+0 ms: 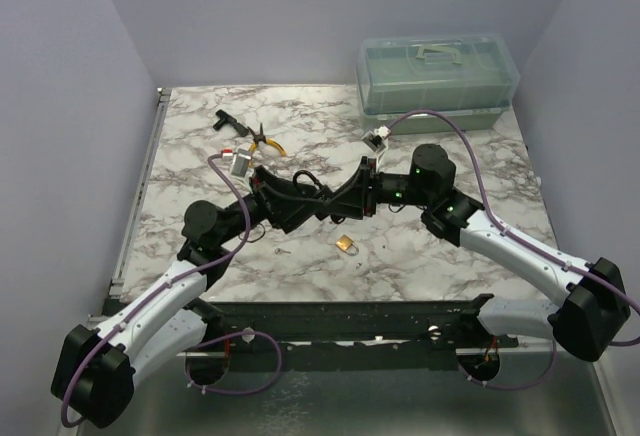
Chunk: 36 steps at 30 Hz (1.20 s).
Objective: Unlock with the key
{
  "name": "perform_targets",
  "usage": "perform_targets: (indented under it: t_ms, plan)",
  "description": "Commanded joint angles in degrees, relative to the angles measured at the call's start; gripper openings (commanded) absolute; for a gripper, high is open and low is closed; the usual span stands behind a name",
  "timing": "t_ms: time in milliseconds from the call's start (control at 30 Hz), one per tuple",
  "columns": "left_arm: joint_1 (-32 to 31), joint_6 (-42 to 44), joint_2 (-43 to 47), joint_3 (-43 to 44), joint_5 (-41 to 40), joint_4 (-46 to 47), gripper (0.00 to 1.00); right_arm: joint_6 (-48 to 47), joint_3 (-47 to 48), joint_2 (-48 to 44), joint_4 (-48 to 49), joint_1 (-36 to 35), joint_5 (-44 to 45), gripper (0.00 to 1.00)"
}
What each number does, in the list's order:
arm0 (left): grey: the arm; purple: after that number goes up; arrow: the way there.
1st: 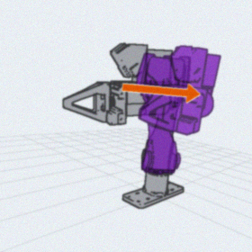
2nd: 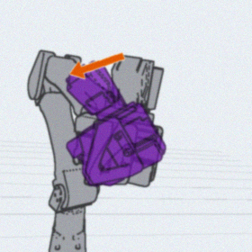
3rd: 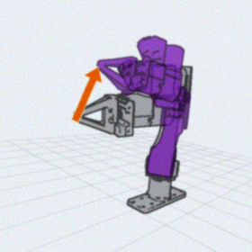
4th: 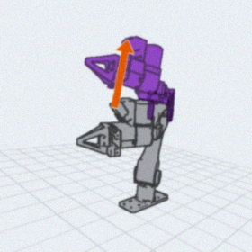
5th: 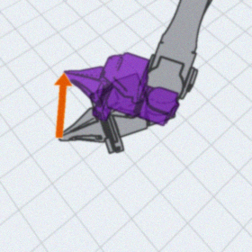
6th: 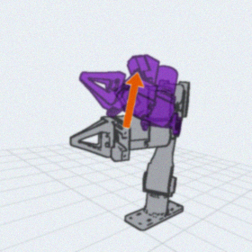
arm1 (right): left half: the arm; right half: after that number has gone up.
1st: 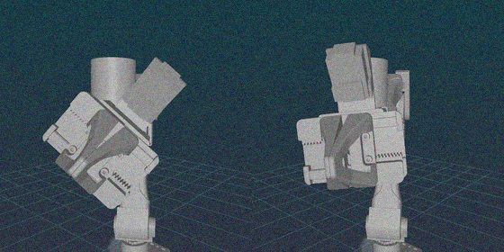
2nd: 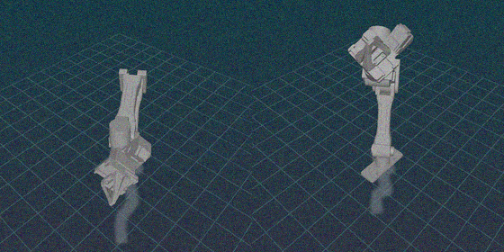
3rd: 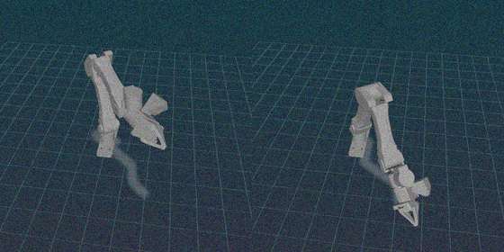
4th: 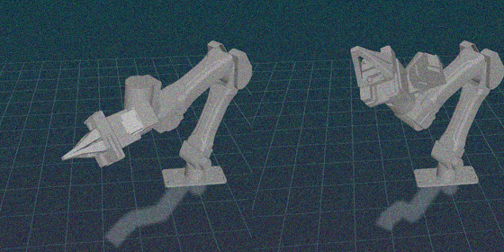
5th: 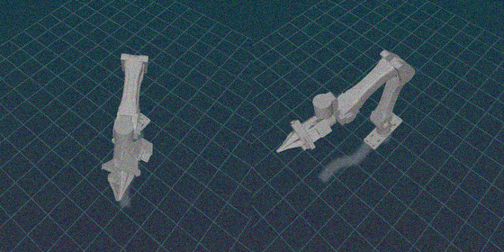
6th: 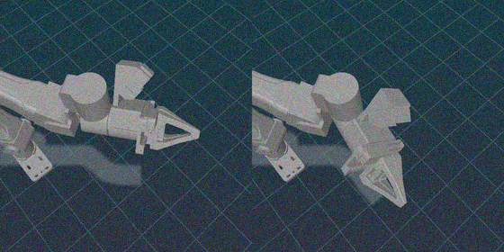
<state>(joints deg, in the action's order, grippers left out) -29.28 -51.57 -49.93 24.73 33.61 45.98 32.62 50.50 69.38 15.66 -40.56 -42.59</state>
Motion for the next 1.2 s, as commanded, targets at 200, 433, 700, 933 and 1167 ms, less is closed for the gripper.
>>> perform_targets:
  t_ms: [200,433,700,933,1167]
  plan:
    - [0.0,4.0,7.4,-0.5,-6.8,-12.0,0.94,-1.9,1.3,-1.7,-0.7,-0.3,1.4,0.01]
    - [0.0,5.0,9.0,0.6,-18.6,-21.5,0.85,-2.1,1.0,-1.0,-0.5,-0.4,0.4,0.01]
    - [0.0,5.1,7.9,1.8,-19.8,-22.1,0.78,-2.4,0.4,-0.3,-1.1,-0.4,0.6,0.01]
    - [0.0,6.2,9.1,3.0,-15.7,-21.4,0.78,-2.5,0.4,0.6,-1.1,-0.4,0.8,0.01]
    - [0.0,7.4,10.4,3.4,-17.5,-23.3,0.56,-2.1,0.5,0.9,-0.5,-0.4,0.4,0.00]
